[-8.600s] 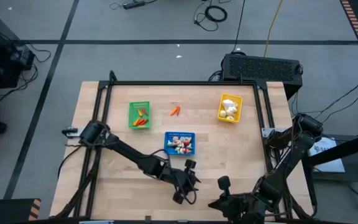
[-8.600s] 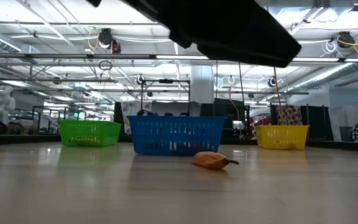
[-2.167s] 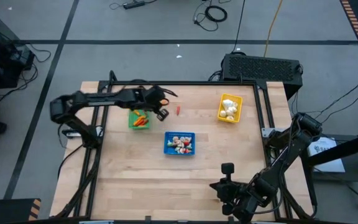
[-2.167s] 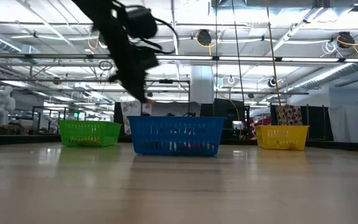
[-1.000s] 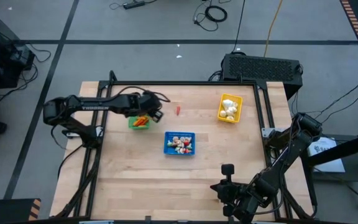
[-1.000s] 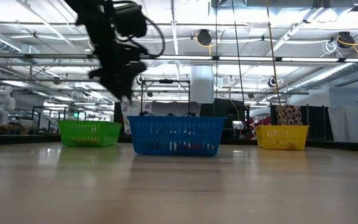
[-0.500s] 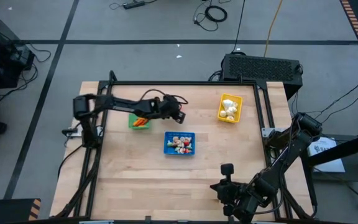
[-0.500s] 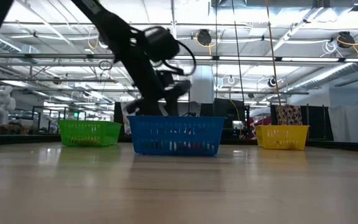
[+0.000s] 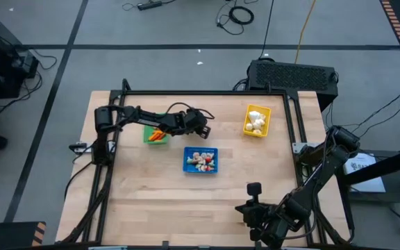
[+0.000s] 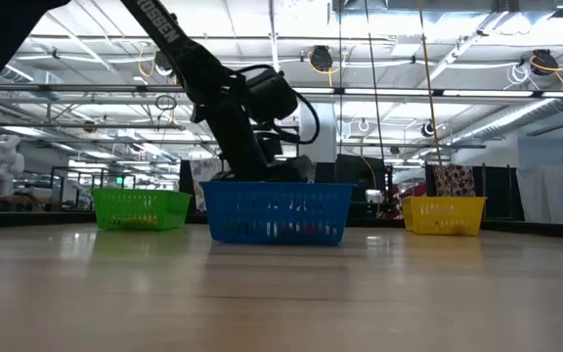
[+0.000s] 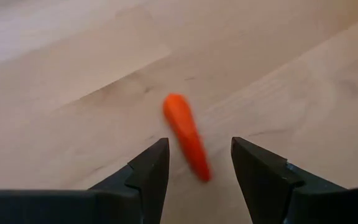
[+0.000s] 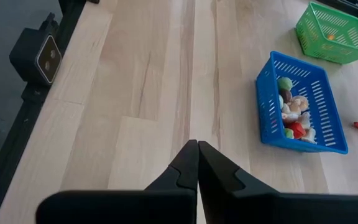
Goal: Sort produce into baskets
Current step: Put the chili pepper into the green bin, then return to Home Position
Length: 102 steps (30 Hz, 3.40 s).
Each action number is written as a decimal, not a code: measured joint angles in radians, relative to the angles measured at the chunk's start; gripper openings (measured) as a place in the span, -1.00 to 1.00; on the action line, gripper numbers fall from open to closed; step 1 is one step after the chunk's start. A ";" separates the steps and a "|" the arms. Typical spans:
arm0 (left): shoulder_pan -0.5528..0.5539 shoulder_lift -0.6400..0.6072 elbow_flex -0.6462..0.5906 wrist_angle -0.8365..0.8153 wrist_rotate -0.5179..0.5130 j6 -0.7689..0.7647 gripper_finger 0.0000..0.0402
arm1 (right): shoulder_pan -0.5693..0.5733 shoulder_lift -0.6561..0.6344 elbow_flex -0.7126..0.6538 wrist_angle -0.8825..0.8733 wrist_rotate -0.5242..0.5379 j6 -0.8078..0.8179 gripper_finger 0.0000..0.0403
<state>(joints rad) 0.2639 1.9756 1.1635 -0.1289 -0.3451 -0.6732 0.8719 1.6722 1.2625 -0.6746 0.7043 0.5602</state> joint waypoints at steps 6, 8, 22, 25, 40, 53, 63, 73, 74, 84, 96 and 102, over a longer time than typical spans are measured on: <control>0.004 0.004 0.000 0.017 -0.029 0.000 -0.10 | 0.000 0.000 0.000 0.000 0.000 0.002 -1.00; 0.007 0.013 0.000 0.021 -0.029 0.000 -0.10 | 0.000 0.000 0.000 0.000 0.000 0.002 -1.00; 0.011 0.076 0.003 0.057 -0.001 0.029 -0.18 | 0.000 0.000 0.000 0.005 -0.002 0.001 -1.00; 0.013 0.071 0.001 0.047 0.007 0.028 -0.33 | 0.000 0.000 0.000 0.005 -0.002 0.001 -1.00; 0.011 -0.134 -0.004 -0.112 0.047 0.161 -0.83 | 0.000 0.000 0.000 0.013 -0.003 0.004 -1.00; -0.005 -0.480 -0.015 -0.818 -0.034 0.128 -0.81 | -0.011 0.000 0.000 0.020 0.003 -0.003 -1.00; -0.012 -0.486 -0.193 -0.826 -0.034 0.101 -0.81 | -0.054 0.000 0.000 0.019 0.002 -0.004 -1.00; -0.020 -0.486 -0.231 -0.821 -0.069 0.088 -0.68 | -0.068 0.000 0.000 0.019 0.001 -0.023 -1.00; -0.020 -0.487 -0.231 -0.823 -0.069 0.102 -0.63 | -0.068 0.000 0.000 0.020 0.002 -0.025 -1.00; -0.025 -0.487 -0.231 -0.820 -0.116 0.131 -0.22 | -0.068 0.000 0.000 0.019 0.002 -0.020 -1.00; -0.077 -0.702 -0.231 -0.733 -0.062 0.274 -0.20 | -0.143 -0.043 0.000 -0.057 -0.050 -0.078 -1.00; -0.159 -0.850 -0.248 -0.576 0.011 0.397 -0.20 | -0.238 -0.174 -0.003 -0.075 -0.083 -0.201 -1.00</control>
<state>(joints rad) 0.1049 1.1258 0.9151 -0.7052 -0.3345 -0.2767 0.6334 1.4979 1.2596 -0.7499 0.6213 0.3587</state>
